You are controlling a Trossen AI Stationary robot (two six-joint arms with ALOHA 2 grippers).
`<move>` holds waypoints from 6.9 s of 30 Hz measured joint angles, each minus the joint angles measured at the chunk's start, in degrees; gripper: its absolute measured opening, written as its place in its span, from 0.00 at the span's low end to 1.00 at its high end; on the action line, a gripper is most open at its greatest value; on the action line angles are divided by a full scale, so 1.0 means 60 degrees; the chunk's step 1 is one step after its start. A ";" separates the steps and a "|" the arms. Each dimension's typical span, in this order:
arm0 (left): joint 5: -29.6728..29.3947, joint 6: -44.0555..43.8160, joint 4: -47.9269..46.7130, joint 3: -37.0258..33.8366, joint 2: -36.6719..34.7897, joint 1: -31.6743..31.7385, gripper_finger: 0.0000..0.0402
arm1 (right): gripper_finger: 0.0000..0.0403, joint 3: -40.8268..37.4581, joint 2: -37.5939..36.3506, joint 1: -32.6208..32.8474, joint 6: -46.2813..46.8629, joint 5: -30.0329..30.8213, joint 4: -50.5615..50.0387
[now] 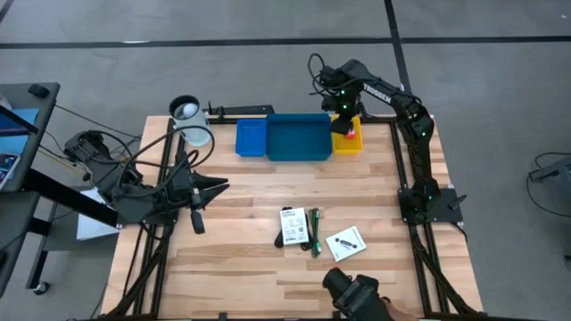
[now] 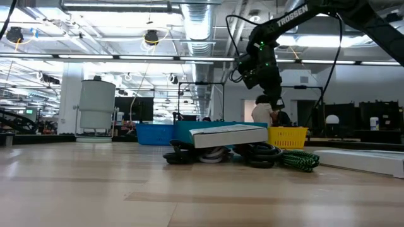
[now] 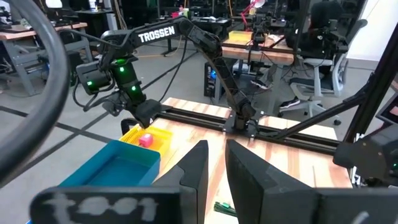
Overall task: Pick and place items into bin
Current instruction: Put the black charger adapter into the yellow basket, then put the left card reader box into the blue basket
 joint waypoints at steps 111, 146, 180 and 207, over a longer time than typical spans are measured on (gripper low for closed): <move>-0.2197 -1.1276 -0.2639 -0.2737 -0.0295 -0.0854 0.11 | 0.48 -1.0684 -0.7574 0.9747 1.3823 0.1804 1.2407; 0.1556 -0.8189 -0.0873 -0.3869 -0.0047 0.0053 0.11 | 0.51 -1.2087 -0.6302 1.0679 1.5950 0.1312 1.5511; 0.6440 -0.2978 0.4133 -0.3865 0.2259 0.2659 0.11 | 0.50 -1.2087 -0.6306 1.0789 1.5512 0.1930 1.5573; 0.4912 -0.3277 1.0858 -1.0236 -0.3763 0.2483 0.11 | 0.51 -1.2087 -0.6309 1.1358 1.5696 0.2434 1.5302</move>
